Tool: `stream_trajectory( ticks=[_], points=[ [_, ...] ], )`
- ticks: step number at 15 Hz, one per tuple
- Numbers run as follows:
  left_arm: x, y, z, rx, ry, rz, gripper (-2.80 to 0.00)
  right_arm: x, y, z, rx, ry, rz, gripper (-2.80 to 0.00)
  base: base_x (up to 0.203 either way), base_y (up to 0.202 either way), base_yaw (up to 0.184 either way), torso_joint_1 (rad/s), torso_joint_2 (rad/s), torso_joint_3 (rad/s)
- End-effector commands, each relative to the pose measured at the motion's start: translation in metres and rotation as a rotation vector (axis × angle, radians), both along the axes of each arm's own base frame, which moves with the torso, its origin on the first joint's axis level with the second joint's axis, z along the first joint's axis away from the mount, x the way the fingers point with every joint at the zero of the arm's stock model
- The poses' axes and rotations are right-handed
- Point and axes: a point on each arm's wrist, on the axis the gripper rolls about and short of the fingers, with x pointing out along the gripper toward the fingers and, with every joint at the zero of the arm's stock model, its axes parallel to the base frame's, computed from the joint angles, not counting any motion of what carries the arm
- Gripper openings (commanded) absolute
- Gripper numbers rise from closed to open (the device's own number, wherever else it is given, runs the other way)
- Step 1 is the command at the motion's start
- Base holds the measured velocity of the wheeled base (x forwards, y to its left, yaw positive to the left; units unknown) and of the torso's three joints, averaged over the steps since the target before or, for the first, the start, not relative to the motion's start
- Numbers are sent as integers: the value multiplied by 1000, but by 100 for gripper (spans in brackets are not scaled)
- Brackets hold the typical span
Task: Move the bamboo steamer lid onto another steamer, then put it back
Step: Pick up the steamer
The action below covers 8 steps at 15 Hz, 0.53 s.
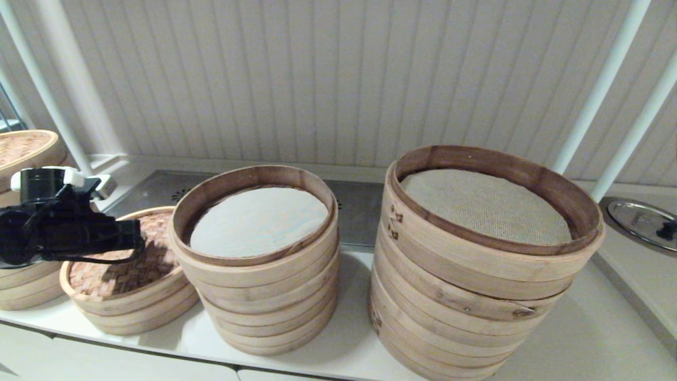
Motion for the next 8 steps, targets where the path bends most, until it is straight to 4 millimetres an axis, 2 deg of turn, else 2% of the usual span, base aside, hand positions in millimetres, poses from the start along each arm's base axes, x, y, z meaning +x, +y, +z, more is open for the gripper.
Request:
stream_trajectory(
  ticks=[1, 8],
  points=[
    [2, 1, -1, 0, 0, 0, 0, 0, 0, 0, 0, 1, 1, -280, 0, 0, 0, 0, 0, 0],
    [3, 1, -6, 24, 14, -17, 0, 0, 0, 0, 0, 1, 1, -280, 0, 0, 0, 0, 0, 0]
  ],
)
